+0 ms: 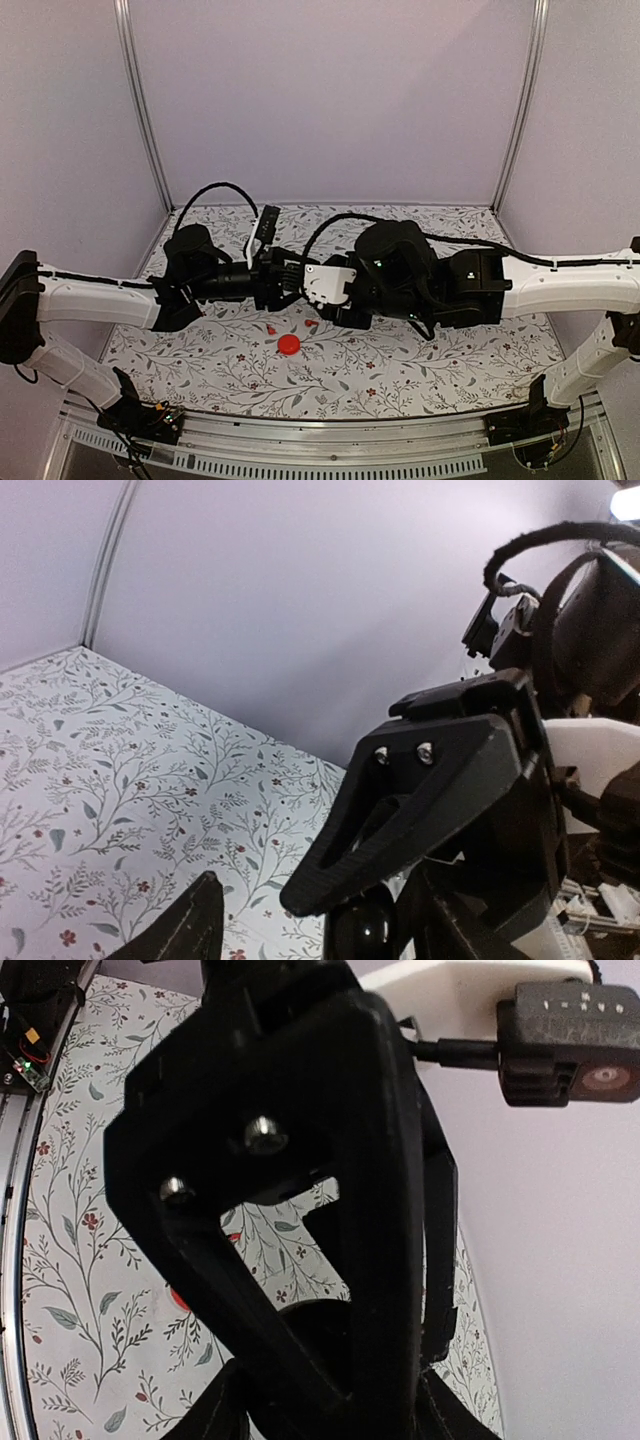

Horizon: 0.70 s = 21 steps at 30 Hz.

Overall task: Insert the wireless bluetooth earbuds into the charging case
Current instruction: Pass from the left arm to the right, then place the charging case at the center of the board.

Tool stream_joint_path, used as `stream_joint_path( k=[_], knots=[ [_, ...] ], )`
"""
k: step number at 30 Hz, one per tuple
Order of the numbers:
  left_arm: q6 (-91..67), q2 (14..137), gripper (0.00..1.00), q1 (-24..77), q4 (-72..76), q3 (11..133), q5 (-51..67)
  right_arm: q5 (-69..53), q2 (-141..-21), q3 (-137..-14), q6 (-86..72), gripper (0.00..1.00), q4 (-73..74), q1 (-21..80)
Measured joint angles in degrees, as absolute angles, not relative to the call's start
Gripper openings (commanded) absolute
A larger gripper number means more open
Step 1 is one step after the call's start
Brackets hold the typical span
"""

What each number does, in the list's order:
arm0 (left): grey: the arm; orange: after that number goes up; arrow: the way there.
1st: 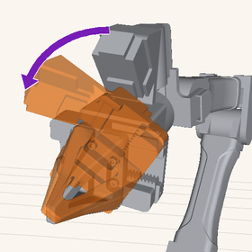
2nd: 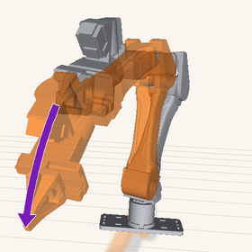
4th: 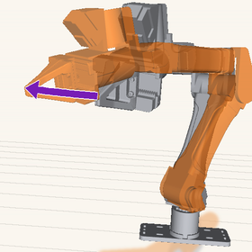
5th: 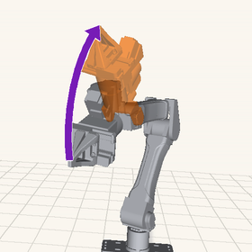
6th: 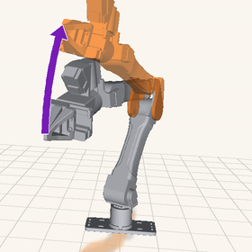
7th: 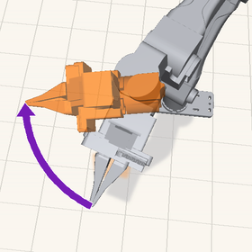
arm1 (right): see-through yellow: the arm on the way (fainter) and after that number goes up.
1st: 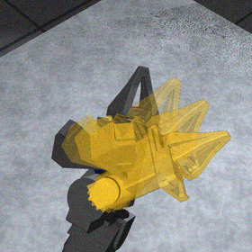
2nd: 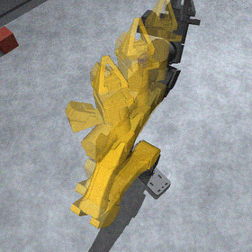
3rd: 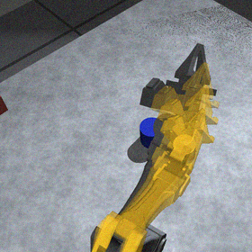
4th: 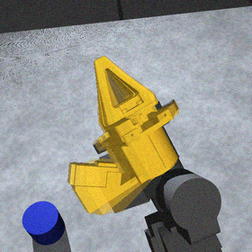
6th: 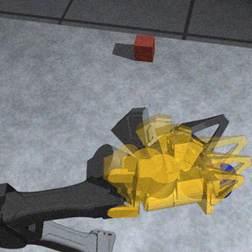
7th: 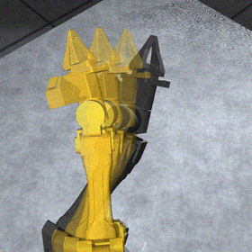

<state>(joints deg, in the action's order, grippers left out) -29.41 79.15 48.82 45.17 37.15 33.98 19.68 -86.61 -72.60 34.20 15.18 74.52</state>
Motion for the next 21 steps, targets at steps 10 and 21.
stream_joint_path(
  k=[10, 21],
  knots=[
    [-29.02, 72.53, 1.00, 44.77, 40.82, 35.77, 27.24, 10.11, -80.95, -62.72, 24.32, 0.37, 14.35, 58.19],
    [-29.02, 68.38, 1.00, 39.99, 29.67, 35.75, 17.12, -3.38, -88.55, -58.06, 10.39, 0.38, 9.98, 40.23]
  ],
)
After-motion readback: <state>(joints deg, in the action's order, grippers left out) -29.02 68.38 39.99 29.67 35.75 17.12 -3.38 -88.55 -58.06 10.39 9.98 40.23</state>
